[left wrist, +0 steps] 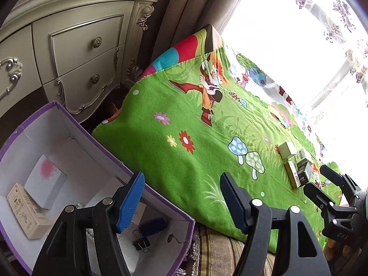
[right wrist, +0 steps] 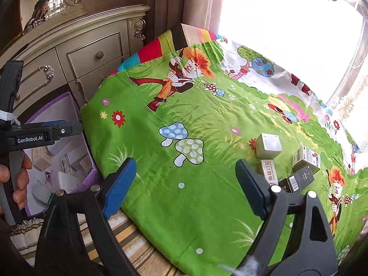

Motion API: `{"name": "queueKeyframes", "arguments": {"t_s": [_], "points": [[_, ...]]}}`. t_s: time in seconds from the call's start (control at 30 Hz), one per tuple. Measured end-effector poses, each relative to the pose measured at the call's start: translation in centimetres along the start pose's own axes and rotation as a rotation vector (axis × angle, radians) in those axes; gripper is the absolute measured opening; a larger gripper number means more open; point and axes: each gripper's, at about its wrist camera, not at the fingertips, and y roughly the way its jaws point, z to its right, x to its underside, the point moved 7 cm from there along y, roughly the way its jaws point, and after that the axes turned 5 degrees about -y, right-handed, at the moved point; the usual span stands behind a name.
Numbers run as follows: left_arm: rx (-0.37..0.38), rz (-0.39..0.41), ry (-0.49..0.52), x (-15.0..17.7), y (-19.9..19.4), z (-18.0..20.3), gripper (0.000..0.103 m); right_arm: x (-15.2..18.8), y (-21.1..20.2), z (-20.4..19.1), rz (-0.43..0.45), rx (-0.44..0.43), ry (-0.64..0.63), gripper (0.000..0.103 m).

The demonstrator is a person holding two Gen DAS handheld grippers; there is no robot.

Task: Organize rigid objects
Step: 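Move both open tools back over the remaining boxes on the bed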

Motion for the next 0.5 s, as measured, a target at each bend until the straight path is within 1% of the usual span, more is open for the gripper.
{"name": "queueKeyframes", "arguments": {"t_s": [0.17,0.27,0.33,0.4,0.5], "points": [[0.019,-0.013,0.034,0.0,0.6,2.5,0.069,0.4,0.7,3.2,-0.014,0.042,-0.042,0.091],[0.029,-0.022,0.047,-0.1,0.9,3.6,0.069,0.8,1.0,5.1,-0.019,0.025,-0.047,0.091],[0.037,-0.03,0.057,-0.2,1.0,4.5,0.069,1.2,1.3,6.6,-0.024,0.036,-0.043,0.091],[0.049,-0.04,0.076,-0.3,1.2,5.6,0.069,1.8,1.7,8.5,-0.029,0.053,-0.02,0.091],[0.057,-0.047,0.116,-0.3,1.4,7.3,0.07,2.7,2.2,11.7,-0.038,0.059,0.054,0.091]]}}
